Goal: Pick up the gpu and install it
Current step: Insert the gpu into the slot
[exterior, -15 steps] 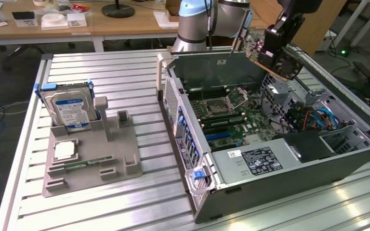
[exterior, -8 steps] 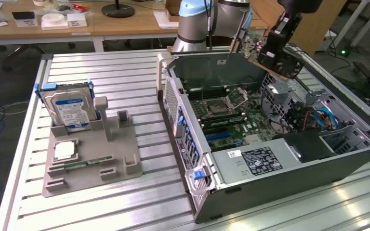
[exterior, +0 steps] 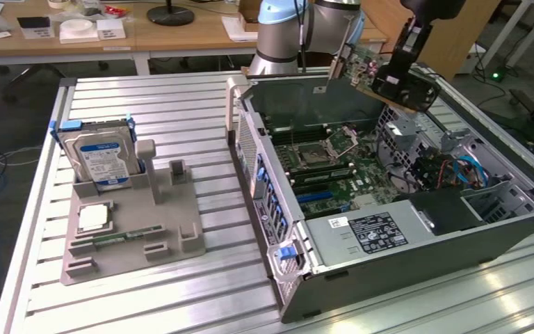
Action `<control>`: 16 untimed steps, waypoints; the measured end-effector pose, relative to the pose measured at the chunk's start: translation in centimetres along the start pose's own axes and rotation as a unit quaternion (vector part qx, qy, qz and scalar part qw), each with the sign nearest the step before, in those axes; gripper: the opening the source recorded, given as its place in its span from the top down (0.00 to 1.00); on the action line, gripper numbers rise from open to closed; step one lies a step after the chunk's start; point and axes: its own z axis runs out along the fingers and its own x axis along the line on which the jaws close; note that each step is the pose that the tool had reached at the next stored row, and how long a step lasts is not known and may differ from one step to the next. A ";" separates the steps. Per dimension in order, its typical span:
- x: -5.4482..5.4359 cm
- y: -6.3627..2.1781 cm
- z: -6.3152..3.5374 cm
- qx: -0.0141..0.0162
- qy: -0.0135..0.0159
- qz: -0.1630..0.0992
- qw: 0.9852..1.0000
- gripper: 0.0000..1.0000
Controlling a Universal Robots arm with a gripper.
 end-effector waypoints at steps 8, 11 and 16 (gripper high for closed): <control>0.0 0.00 0.01 0.000 0.001 -0.070 0.998 0.72; 0.0 0.00 0.01 0.000 0.002 -0.096 0.995 0.72; 0.0 0.00 0.02 0.000 0.002 -0.140 0.990 0.72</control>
